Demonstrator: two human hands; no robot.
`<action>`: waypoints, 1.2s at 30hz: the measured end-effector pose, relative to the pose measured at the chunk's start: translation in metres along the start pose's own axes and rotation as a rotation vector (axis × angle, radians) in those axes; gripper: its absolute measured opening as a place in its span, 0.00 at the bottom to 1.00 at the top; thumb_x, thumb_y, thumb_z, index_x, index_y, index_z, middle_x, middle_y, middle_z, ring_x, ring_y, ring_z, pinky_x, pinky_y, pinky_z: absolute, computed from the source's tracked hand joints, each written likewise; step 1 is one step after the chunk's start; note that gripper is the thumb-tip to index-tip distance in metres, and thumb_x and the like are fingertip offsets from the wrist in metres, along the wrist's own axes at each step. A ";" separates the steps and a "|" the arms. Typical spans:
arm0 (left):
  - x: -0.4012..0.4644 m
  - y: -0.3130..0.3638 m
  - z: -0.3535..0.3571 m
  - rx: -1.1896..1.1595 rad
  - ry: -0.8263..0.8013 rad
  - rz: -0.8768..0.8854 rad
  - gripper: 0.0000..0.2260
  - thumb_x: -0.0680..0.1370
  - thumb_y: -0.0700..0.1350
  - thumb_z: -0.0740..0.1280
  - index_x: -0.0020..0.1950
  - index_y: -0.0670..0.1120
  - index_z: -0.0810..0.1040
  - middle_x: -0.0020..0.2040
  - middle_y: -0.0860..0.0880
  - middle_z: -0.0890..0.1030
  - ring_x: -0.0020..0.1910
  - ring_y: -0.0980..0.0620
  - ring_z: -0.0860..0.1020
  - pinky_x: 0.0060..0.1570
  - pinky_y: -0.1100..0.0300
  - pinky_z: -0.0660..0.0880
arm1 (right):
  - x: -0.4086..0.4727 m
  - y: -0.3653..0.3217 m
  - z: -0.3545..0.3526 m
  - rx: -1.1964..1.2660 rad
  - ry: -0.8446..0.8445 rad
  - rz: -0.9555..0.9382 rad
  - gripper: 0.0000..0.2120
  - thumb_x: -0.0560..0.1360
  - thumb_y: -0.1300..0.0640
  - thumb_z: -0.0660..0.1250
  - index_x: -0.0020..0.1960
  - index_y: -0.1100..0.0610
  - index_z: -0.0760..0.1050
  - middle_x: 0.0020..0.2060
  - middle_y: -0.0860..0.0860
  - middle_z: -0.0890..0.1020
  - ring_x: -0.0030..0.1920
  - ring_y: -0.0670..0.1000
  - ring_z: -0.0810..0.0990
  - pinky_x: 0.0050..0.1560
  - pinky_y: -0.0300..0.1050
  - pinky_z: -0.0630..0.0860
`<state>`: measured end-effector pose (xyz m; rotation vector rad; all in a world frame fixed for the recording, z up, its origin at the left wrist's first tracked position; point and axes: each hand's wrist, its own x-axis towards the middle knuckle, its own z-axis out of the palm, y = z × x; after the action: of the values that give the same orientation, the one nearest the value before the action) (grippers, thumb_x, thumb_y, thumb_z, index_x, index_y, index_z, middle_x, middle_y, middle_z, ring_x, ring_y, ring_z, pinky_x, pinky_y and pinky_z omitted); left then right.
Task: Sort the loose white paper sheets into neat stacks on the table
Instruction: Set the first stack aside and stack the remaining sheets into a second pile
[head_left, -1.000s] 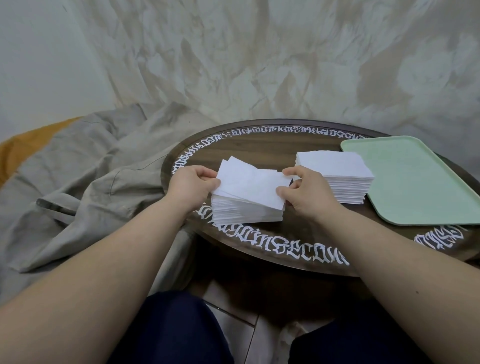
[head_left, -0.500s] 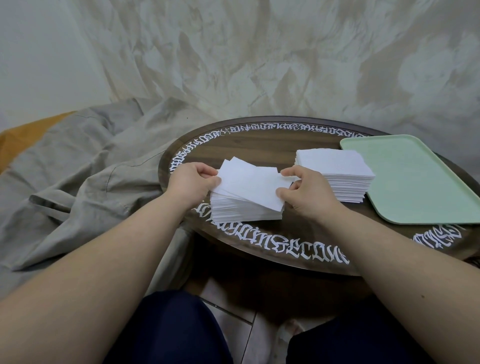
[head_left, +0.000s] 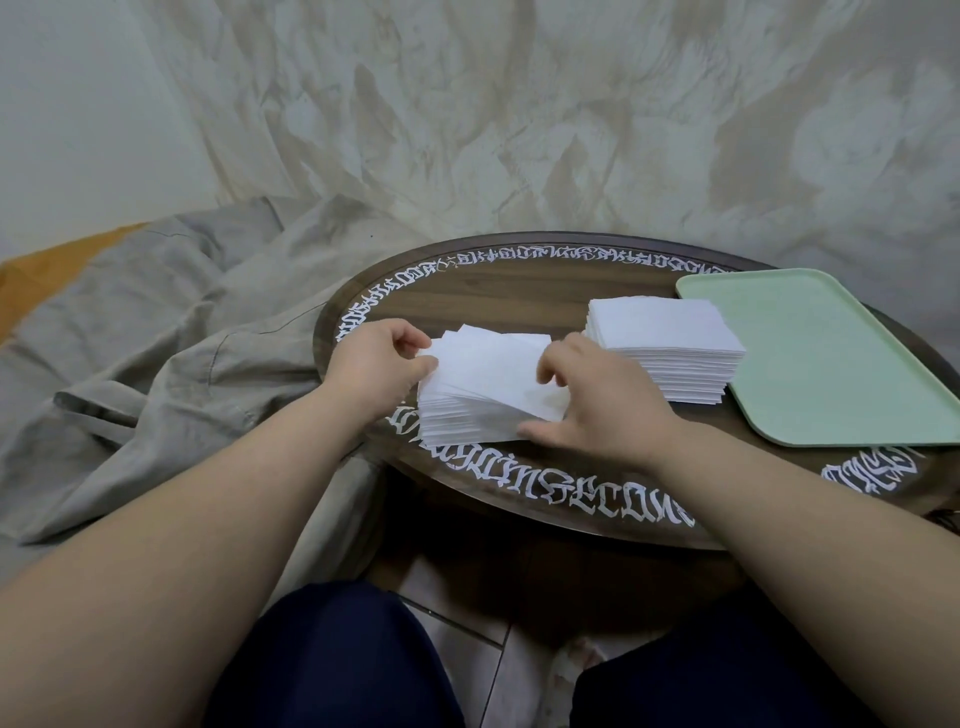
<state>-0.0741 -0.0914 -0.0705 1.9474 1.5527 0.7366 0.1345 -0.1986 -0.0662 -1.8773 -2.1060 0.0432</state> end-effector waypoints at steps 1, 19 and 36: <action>-0.001 0.002 -0.001 0.032 -0.010 0.036 0.05 0.72 0.45 0.72 0.43 0.53 0.79 0.40 0.55 0.79 0.41 0.54 0.77 0.46 0.61 0.72 | -0.001 -0.001 0.001 -0.066 -0.058 -0.051 0.19 0.68 0.39 0.69 0.50 0.48 0.68 0.46 0.43 0.68 0.42 0.49 0.72 0.42 0.45 0.71; -0.001 0.009 0.001 0.192 -0.094 0.221 0.05 0.74 0.46 0.71 0.39 0.55 0.80 0.31 0.58 0.77 0.32 0.59 0.75 0.38 0.62 0.69 | 0.007 0.017 -0.011 0.272 0.101 0.110 0.03 0.74 0.56 0.69 0.43 0.52 0.81 0.37 0.42 0.78 0.35 0.40 0.72 0.43 0.37 0.67; -0.014 -0.012 0.007 0.109 -0.018 0.325 0.06 0.73 0.36 0.70 0.45 0.45 0.85 0.51 0.52 0.84 0.49 0.54 0.81 0.58 0.56 0.75 | 0.000 0.023 0.010 0.133 0.078 -0.023 0.06 0.75 0.59 0.66 0.44 0.57 0.82 0.46 0.52 0.83 0.47 0.55 0.81 0.49 0.52 0.77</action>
<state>-0.0800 -0.1030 -0.0850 2.3134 1.3033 0.7737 0.1540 -0.1942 -0.0808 -1.7495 -2.0205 0.1012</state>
